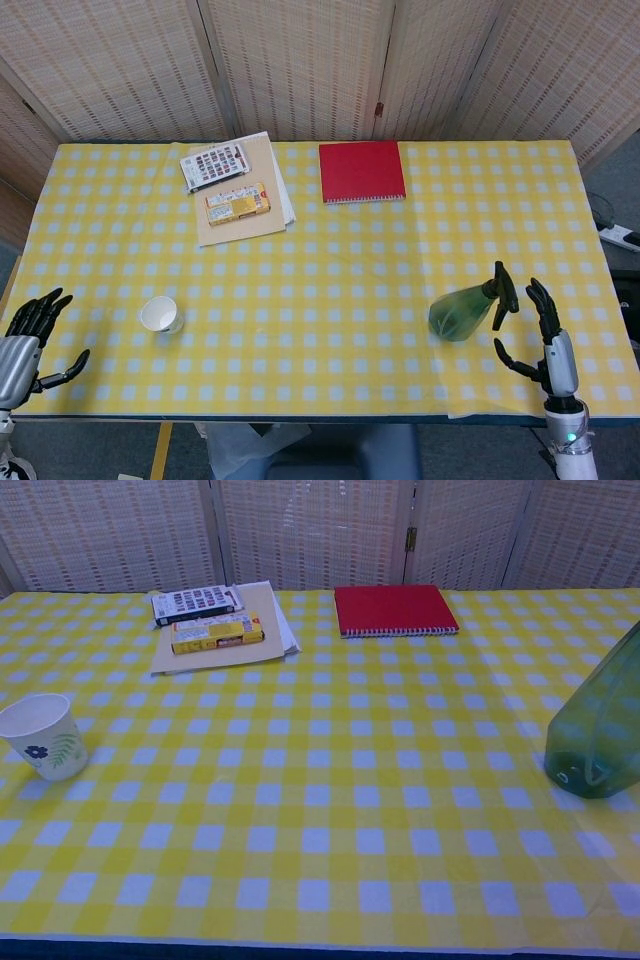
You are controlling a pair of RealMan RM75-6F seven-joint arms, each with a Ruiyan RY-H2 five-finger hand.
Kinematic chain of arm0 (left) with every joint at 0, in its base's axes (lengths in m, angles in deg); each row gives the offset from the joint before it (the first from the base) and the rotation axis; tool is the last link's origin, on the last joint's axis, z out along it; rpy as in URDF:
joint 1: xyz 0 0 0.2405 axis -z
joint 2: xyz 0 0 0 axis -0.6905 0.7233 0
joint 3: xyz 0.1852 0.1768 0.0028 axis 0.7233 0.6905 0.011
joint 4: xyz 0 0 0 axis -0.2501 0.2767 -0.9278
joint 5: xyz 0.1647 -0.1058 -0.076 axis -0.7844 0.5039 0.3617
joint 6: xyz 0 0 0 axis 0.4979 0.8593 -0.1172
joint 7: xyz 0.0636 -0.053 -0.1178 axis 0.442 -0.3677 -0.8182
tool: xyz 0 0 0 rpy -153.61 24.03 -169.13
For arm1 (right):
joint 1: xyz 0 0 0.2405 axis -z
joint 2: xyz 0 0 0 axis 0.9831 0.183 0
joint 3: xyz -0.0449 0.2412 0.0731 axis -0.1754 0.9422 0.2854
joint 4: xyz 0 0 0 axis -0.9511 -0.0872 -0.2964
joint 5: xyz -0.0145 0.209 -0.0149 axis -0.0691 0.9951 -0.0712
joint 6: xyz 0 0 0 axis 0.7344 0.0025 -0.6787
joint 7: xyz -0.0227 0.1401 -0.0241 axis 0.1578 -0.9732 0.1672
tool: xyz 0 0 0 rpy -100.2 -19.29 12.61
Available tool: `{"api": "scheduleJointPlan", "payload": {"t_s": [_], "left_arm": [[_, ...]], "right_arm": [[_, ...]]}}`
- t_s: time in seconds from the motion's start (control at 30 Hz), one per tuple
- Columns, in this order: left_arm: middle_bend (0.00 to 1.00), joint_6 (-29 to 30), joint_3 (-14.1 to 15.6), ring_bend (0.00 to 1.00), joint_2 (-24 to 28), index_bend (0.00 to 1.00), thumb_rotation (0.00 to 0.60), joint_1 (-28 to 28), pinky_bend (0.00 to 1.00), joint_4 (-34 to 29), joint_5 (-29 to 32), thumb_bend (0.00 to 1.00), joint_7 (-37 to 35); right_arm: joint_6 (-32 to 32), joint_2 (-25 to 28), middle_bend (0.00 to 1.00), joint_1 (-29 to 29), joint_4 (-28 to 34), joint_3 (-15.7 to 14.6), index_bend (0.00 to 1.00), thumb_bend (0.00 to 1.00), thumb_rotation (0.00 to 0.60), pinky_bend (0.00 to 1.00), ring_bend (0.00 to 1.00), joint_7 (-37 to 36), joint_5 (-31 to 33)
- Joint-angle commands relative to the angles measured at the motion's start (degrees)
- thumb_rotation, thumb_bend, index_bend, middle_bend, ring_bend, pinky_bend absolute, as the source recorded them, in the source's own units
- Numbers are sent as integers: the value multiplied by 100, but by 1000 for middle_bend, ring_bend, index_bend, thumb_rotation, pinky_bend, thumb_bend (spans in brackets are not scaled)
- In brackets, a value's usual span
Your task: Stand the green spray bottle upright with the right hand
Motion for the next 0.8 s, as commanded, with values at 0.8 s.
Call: {"api": "scheduleJointPlan", "payload": {"t_s": [0.8], "left_arm": [[51, 290, 23, 37, -130, 102, 224, -158, 40, -348, -97, 366, 1096]], "right_arm": [[-1793, 3962, 0, 479, 5838, -756, 0, 366, 600, 0, 0, 6979, 1003]]}}
